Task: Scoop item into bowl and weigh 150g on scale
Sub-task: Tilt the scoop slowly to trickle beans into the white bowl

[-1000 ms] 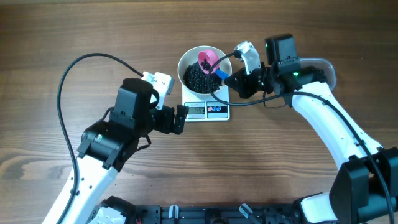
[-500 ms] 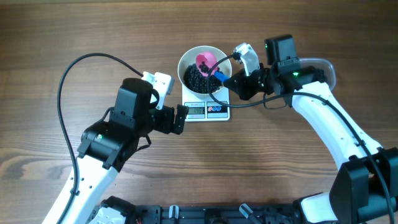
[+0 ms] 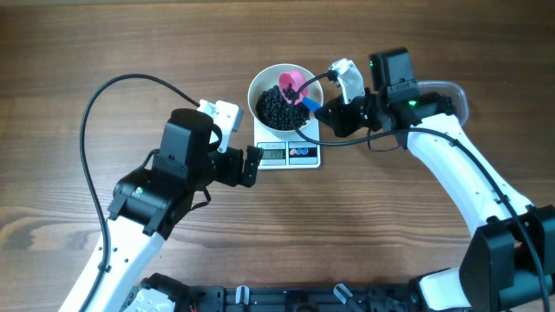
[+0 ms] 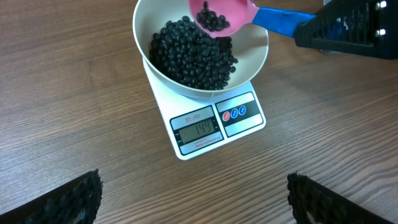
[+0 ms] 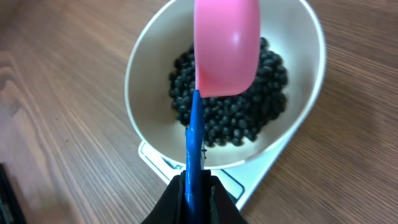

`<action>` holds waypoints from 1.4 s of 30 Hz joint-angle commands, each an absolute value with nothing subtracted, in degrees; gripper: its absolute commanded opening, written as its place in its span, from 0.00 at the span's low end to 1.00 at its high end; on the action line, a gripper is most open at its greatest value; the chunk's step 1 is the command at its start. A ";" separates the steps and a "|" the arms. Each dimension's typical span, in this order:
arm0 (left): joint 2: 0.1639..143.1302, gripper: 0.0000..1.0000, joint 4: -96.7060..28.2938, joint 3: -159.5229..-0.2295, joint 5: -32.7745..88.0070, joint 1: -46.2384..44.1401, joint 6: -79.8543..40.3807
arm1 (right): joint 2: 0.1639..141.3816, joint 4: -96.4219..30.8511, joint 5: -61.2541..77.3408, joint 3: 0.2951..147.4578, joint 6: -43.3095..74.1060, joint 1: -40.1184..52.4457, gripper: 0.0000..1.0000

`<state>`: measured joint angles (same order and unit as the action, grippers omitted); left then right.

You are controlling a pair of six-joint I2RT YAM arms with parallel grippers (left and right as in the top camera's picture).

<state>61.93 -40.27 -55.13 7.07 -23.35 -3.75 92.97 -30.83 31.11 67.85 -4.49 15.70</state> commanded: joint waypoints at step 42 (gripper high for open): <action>62.06 1.00 -40.29 -55.42 6.52 -23.53 -3.90 | 91.61 -29.23 34.74 69.30 -7.29 15.79 0.04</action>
